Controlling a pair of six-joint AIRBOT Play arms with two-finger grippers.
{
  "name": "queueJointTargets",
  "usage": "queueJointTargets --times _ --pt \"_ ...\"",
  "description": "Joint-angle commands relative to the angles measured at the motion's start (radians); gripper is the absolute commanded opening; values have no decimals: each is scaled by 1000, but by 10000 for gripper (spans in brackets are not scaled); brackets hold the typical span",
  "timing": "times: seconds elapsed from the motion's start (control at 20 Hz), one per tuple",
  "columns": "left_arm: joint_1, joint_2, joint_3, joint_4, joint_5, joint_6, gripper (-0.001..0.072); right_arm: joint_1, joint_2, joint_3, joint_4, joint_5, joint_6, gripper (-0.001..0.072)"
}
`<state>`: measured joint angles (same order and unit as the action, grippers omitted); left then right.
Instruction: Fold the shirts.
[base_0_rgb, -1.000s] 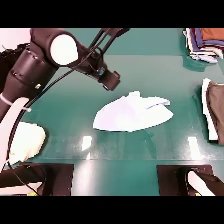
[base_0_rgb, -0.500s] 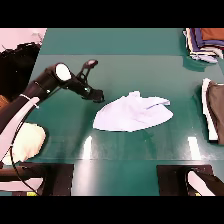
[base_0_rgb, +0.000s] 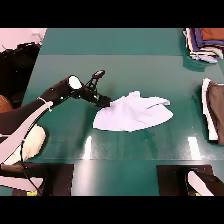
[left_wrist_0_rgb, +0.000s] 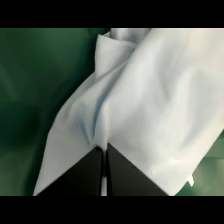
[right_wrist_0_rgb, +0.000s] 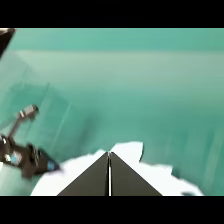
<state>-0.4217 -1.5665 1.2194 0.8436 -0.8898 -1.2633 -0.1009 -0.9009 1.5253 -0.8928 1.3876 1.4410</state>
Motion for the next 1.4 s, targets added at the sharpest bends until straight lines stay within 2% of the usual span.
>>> queueJointTargets --times 0.0,0.15,0.2,0.25,0.3,0.5,0.65,0.85,1.05,1.1,1.2,1.25,1.35 --pt "54 10 50 -5 -27 -17 22 -35 38 -202 -2 0 3 18" --pt "116 65 84 0 -45 -18 22 -128 41 -422 -2 1 -3 20" --pt "126 80 85 6 -46 -17 22 -150 24 -494 -1 0 -14 113" --pt "132 92 85 16 -47 -12 22 -160 -3 -561 1 -3 -55 363" --pt "132 98 85 32 -47 -11 23 -156 -39 -610 4 -13 -80 452" --pt "132 98 85 48 -68 -11 23 -37 -209 -711 3 -232 -94 452" --pt "132 98 85 48 -82 -11 23 63 -354 -684 6 -405 -96 452" --pt "132 98 85 60 -89 -11 23 130 -578 -536 9 -419 -96 451" --pt "132 98 85 72 -89 -11 23 181 -721 -398 10 -397 -95 433" --pt "132 98 85 72 -89 -11 23 189 -743 -373 9 -383 -95 363" --pt "132 99 85 72 -90 -12 22 208 -763 -336 7 -375 -98 110" --pt "132 100 85 72 -91 -12 22 214 -760 -325 7 -380 -103 17" --pt "132 129 85 79 -80 -16 21 217 -726 -293 1 -383 -108 16"
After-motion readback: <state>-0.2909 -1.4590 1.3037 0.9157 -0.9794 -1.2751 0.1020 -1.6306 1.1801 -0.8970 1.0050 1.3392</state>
